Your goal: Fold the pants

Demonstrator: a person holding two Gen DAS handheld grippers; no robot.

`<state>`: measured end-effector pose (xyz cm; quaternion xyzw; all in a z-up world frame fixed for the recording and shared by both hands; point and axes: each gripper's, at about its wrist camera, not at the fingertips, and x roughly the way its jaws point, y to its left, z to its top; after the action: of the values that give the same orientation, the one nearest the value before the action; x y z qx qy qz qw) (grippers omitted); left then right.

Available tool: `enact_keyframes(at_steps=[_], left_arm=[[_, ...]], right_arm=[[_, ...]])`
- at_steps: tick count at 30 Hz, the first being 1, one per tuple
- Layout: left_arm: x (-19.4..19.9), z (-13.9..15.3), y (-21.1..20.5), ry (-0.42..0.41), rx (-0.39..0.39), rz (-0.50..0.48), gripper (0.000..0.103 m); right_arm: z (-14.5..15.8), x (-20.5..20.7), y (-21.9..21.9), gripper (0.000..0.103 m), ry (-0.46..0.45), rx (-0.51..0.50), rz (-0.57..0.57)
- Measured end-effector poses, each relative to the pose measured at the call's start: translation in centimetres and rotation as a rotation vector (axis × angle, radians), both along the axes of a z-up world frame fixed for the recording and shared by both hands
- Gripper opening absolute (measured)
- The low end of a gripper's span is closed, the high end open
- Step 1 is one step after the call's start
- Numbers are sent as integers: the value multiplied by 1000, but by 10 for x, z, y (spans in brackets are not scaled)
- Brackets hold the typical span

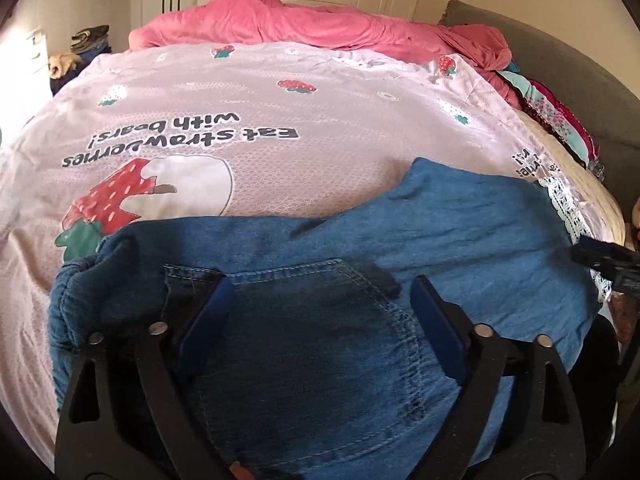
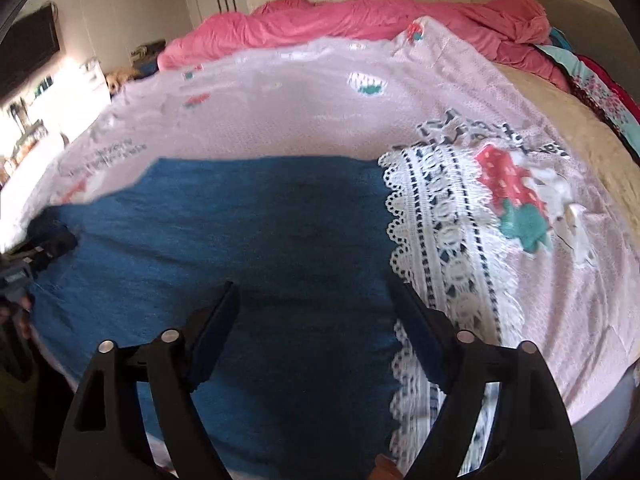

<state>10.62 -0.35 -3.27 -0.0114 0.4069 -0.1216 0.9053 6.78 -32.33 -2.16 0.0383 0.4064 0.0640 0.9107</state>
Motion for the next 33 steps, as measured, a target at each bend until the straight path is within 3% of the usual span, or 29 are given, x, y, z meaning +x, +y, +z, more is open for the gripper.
enact_keyframes(at_steps=[3,6,10,19,33], left_arm=[[-8,6,-7,-16,14,-5,93],[-20,17,-9,-28,-43,-24,93],[-38,29,-22,-65,-34,-62,93],[-59,20,-43,-7,-8,-133,93],[-80,21,-82,26,42,-227,93]], right_arm=[[12,-26,-12,90,-55,27,-36],[17,-43,-28,92,-64,63,-72],[17,-62,-43,92,-59,65,-113],[2,-89,-58,94,-29,66,-158],[-15,-105,-70,94,-18,183,-182]])
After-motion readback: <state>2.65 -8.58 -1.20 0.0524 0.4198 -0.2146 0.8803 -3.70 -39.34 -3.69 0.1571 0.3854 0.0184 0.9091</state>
